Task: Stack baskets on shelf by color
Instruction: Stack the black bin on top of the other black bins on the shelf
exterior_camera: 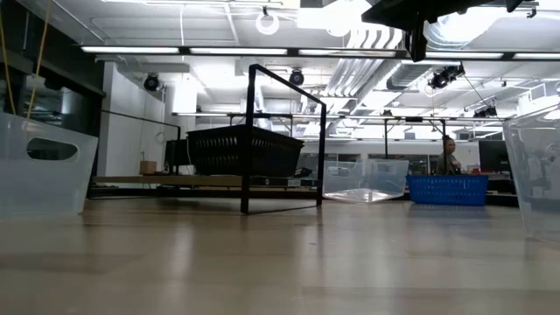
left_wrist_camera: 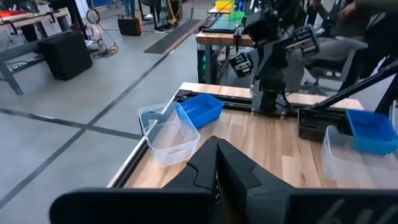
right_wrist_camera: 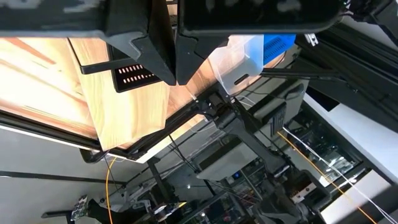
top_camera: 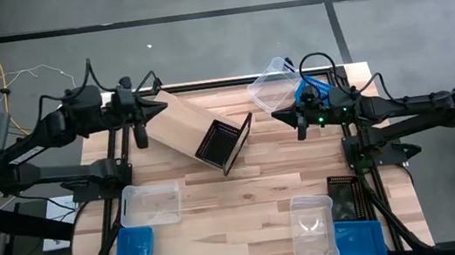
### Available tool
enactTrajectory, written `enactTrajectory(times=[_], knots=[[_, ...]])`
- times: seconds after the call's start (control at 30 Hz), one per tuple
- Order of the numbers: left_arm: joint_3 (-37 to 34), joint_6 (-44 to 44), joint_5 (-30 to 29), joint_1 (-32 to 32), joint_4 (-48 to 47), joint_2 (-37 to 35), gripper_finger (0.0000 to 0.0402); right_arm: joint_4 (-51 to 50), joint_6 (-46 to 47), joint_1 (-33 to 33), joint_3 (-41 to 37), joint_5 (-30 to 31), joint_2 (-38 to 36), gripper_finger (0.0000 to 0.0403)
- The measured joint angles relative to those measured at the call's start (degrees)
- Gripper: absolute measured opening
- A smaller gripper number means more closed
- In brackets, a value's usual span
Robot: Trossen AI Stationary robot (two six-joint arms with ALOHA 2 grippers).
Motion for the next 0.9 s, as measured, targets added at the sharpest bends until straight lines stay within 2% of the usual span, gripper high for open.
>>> enactTrajectory(times=[0.07, 0.13, 0.37, 0.5, 0.67, 0.8, 0.9], knots=[[-0.2, -1.0, 0.0, -0.1, 0.4, -0.3, 0.0000, 0.0, 0.0, 0.0, 0.0, 0.0, 0.0, 0.0000], [-2.8, -1.9, 0.2, -0.4, 4.9, -1.1, 0.0000, 0.0, -0.2, 0.0, 0.0, 0.0, 0.0, 0.0000], [-22.0, -10.9, 1.4, -3.7, 31.0, -6.0, 0.0000, 0.0, -0.2, 0.0, 0.0, 0.0, 0.0, 0.0000], [-29.5, -15.4, 1.6, -6.2, 39.5, -6.8, 0.0000, 1.4, 0.0, 0.0, 0.0, -0.1, 0.0, 0.0000], [-31.3, -16.8, 1.7, -9.2, 41.2, -7.1, 0.0000, 9.6, 1.2, 0.0, 0.0, -0.7, 0.0, 0.0000], [-31.3, -14.9, 1.9, -10.9, 43.3, -7.7, 0.0000, 18.3, 0.2, 0.0, 0.1, -3.7, 0.0, 0.0000], [-31.3, -14.0, 1.9, -11.1, 43.2, -8.5, 0.0000, 16.9, 0.0, 0.0, 2.4, -5.0, 0.0, 0.0000]])
